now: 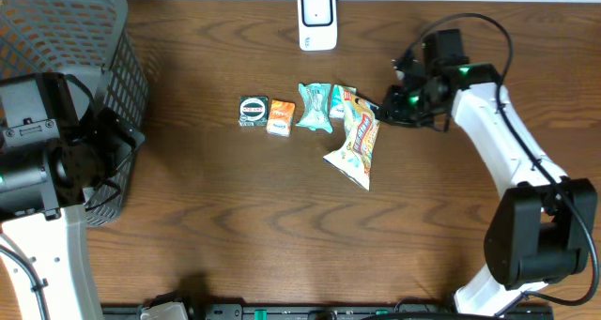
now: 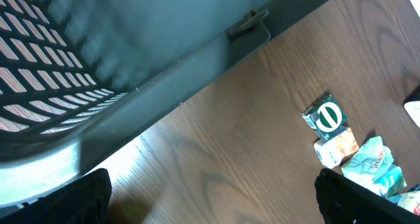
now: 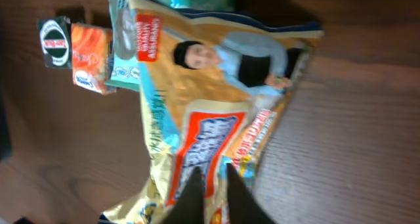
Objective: Scan the item barcode
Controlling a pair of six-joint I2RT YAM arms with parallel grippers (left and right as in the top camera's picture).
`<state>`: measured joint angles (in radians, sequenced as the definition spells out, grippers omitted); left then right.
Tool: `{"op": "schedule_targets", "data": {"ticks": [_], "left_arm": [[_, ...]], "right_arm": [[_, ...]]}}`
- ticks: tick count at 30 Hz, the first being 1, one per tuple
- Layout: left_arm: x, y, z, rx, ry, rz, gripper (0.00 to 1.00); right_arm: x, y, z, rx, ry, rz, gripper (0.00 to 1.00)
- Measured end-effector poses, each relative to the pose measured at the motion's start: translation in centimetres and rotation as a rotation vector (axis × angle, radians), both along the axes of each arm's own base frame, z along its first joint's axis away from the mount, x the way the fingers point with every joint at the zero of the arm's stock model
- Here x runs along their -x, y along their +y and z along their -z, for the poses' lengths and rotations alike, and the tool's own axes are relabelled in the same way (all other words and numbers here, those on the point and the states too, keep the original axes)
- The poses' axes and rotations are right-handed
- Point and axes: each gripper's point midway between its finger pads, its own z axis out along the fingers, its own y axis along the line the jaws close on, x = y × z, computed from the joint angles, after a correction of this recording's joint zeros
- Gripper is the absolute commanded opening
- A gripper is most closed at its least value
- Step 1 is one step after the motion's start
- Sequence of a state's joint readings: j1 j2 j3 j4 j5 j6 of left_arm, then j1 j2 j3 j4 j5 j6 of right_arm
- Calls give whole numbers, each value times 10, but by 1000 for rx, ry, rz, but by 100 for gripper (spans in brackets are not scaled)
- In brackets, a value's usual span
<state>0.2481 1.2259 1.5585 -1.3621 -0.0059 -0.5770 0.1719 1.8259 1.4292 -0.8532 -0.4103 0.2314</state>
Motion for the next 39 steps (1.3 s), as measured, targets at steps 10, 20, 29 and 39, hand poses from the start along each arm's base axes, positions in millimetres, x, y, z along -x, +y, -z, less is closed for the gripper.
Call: {"op": "schedule_targets", "data": {"ticks": [10,20,29,39], "left_arm": [[0,0,0,0,0,0,98],[0,0,0,-1,0,0,98],[0,0,0,-1,-1,0,98],[0,0,0,0,0,0,98]], "right_arm": [[-4,50,4,138,-105,-9,1],[16,30,64,362,43,27,1],[15,-57,51,627,99,154,1],[27,-74,25,665,172,69,4]]}}
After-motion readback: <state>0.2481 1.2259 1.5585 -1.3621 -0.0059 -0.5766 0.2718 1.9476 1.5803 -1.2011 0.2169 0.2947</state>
